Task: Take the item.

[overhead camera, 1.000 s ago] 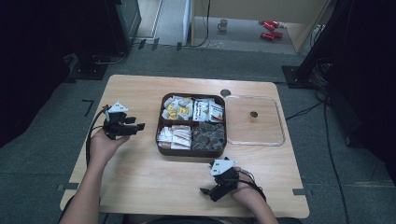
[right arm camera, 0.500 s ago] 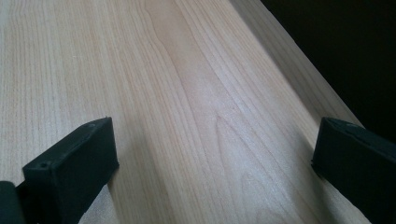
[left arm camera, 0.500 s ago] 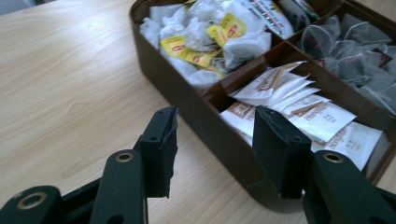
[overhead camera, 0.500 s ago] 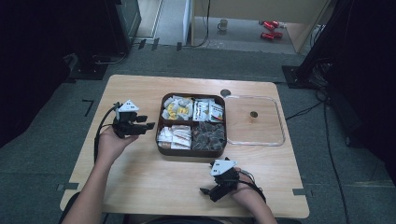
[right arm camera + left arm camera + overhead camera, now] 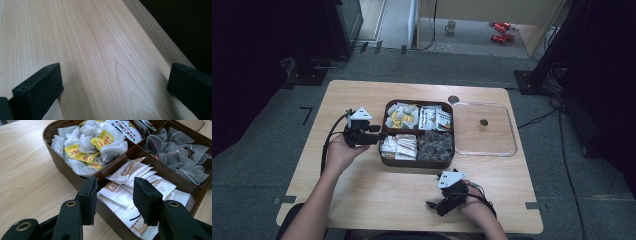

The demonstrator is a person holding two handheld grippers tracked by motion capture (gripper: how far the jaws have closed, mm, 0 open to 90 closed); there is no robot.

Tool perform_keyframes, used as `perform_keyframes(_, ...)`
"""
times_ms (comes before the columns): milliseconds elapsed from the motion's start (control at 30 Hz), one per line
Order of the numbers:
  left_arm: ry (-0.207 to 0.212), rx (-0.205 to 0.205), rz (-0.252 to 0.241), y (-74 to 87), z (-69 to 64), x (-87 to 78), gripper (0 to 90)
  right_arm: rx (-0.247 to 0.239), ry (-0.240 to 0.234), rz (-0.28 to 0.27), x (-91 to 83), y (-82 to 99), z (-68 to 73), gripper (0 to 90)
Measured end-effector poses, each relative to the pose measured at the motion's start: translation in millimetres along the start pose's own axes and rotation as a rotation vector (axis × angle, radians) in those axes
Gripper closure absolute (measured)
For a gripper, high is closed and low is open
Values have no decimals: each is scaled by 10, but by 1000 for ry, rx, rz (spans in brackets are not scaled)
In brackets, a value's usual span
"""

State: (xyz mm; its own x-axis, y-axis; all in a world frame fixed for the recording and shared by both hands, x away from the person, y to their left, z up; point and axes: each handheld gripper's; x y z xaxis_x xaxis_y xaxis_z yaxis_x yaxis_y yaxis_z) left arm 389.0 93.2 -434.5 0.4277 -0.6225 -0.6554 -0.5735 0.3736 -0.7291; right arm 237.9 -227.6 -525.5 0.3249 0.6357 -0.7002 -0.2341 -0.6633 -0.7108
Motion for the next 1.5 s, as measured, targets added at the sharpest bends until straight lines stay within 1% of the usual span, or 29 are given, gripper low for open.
perform_keyframes(67, 8, 3, -4, -9, -19, 33, 558, 2, 2, 0, -1, 1, 2, 0)
perform_keyframes(100, 8, 14, 1, -17, -38, 67, 564, 4, 0, 2, -2, 1, 4, 0)
perform_keyframes(133, 8, 14, 1, -17, -38, 67, 571, 4, 0, 2, -2, 1, 4, 0)
perform_keyframes(167, 3, 30, 8, -35, -53, 95, 578, 6, 1, 2, -3, 2, 6, 0)
perform_keyframes(267, 7, 32, 5, -54, -66, 125, 585, 6, 2, 2, -3, 3, 8, 0)
perform_keyframes(333, 9, 41, 16, -71, -76, 159, 594, 7, 2, 2, -4, 3, 8, 0)
perform_keyframes(367, 17, 42, 22, -86, -84, 196, 594, 7, 2, 2, -4, 3, 8, 0)
perform_keyframes(400, 17, 42, 22, -86, -84, 196, 598, 7, 2, 2, -4, 3, 8, 0)
perform_keyframes(467, 38, 26, 22, -100, -86, 237, 602, 9, 2, 1, -3, 2, 10, 0)
perform_keyframes(500, 42, 30, 33, -112, -95, 278, 605, 8, 2, 1, -4, 3, 9, 0)
perform_keyframes(533, 42, 30, 33, -112, -95, 278, 605, 8, 2, 1, -4, 3, 9, 0)
perform_keyframes(633, 45, 41, 50, -125, -120, 346, 608, 9, 2, 2, -4, 2, 9, 0)
perform_keyframes(700, 47, 46, 51, -134, -140, 387, 613, 8, 2, 1, -3, 2, 9, 0)
perform_keyframes(733, 43, 53, 52, -142, -159, 428, 616, 9, 2, 1, -4, 2, 10, 0)
perform_keyframes(833, 36, 64, 61, -145, -169, 473, 626, 9, 2, 1, -3, 2, 9, 0)
perform_keyframes(900, 31, 71, 94, -166, -170, 513, 626, 8, 2, 2, -4, 3, 9, 0)
perform_keyframes(1033, 36, 70, 108, -198, -170, 559, 637, 8, 2, 2, -4, 3, 9, 0)
perform_keyframes(1167, 38, 87, 140, -219, -173, 626, 648, 6, 2, 2, -4, 3, 8, 0)
perform_keyframes(1267, 26, 95, 144, -216, -171, 652, 677, 6, 2, 2, -4, 3, 8, 0)
perform_keyframes(1300, 25, 95, 151, -212, -168, 661, 679, 7, 2, 2, -4, 3, 8, 0)
perform_keyframes(1400, 6, 113, 179, -193, -169, 691, 691, 7, 2, 2, -4, 3, 8, 0)
perform_keyframes(1467, 7, 115, 182, -187, -169, 704, 693, 8, 2, 2, -4, 2, 9, 0)
perform_keyframes(1500, 10, 116, 183, -184, -167, 710, 708, 8, 2, 2, -4, 2, 9, 0)
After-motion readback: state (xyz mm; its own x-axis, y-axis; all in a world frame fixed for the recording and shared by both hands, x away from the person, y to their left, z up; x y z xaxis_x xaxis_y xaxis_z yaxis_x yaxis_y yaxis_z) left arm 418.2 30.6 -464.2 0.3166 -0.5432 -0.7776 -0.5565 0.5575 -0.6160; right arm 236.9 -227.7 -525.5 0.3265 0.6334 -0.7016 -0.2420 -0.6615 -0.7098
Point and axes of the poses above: each handheld gripper's, and its own axes: x roughly forward along the jaws, y roughly out of its underside, z roughly to its left, and after that the axes turned 7 degrees about -x, right-handed
